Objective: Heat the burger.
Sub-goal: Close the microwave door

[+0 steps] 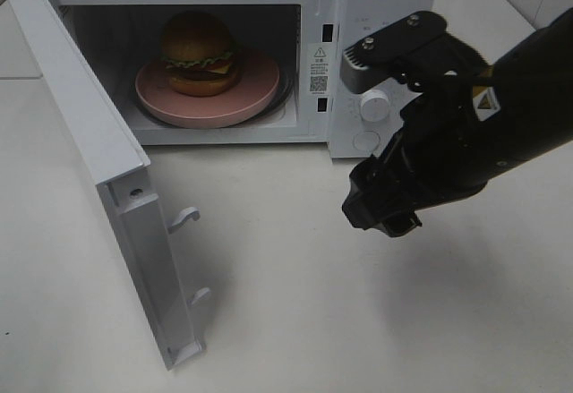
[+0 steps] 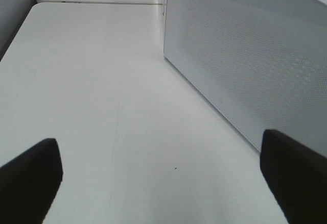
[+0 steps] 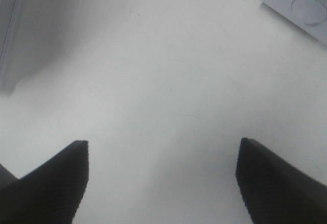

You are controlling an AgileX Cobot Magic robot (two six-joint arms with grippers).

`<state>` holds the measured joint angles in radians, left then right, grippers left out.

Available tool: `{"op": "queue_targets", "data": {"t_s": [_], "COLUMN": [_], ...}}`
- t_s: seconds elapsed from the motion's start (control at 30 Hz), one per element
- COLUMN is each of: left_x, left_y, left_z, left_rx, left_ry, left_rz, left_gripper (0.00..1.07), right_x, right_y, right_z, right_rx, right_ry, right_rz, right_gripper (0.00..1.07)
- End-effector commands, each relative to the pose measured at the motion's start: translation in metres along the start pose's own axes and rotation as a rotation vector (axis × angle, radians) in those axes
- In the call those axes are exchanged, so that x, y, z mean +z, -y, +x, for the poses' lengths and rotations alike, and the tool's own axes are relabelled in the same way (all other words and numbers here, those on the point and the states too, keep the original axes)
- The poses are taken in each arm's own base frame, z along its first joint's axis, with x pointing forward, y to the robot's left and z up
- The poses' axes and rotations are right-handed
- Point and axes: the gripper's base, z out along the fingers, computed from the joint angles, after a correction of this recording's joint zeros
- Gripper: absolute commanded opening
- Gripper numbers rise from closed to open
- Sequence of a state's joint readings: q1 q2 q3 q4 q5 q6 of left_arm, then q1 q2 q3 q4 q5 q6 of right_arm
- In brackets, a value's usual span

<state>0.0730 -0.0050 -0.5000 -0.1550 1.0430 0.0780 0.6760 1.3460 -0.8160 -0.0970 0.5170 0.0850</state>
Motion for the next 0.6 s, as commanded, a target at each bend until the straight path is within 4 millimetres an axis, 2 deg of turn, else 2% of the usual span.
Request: {"op": "queue_targets", "data": {"t_s": [0.03,0.2,0.27,0.37,0.43,0.6], "left_x": [-0.003,-0.003,-0.003,-0.003,-0.003,-0.003], "left_y": [0.0,0.0,0.0,0.0,0.0,0.0], "left_z": [0.002,0.002,0.002,0.002,0.002,0.002], "left_rx": [0.001,0.001,0.001,0.001,0.001,0.001], "left_ry": [0.026,0.026,0.026,0.026,0.026,0.026], "left_rz": [-0.001,-0.001,-0.001,-0.001,-0.001,-0.001], "left_gripper": [1.01,1.01,1.01,1.01,1.01,1.01], "right_x": [-0.023,-0.04,-0.05,-0.052,-0.055,-0.062], "right_y": [0.002,0.003,0.005,0.005,0.004,0.006], "right_z": [0.012,0.022,0.032,0.033,0.041,0.053], "right_rx": [0.077,0.081,0.084,0.085,0.092,0.089], "right_ry": [-0.048,-0.084,-0.15,-0.158,-0.23,-0.272], "right_rz": [0.009,0.017,0.026,0.027,0.028,0.037], "right_gripper": [0.76,0.76,0.76,0.76,0.76,0.76]}}
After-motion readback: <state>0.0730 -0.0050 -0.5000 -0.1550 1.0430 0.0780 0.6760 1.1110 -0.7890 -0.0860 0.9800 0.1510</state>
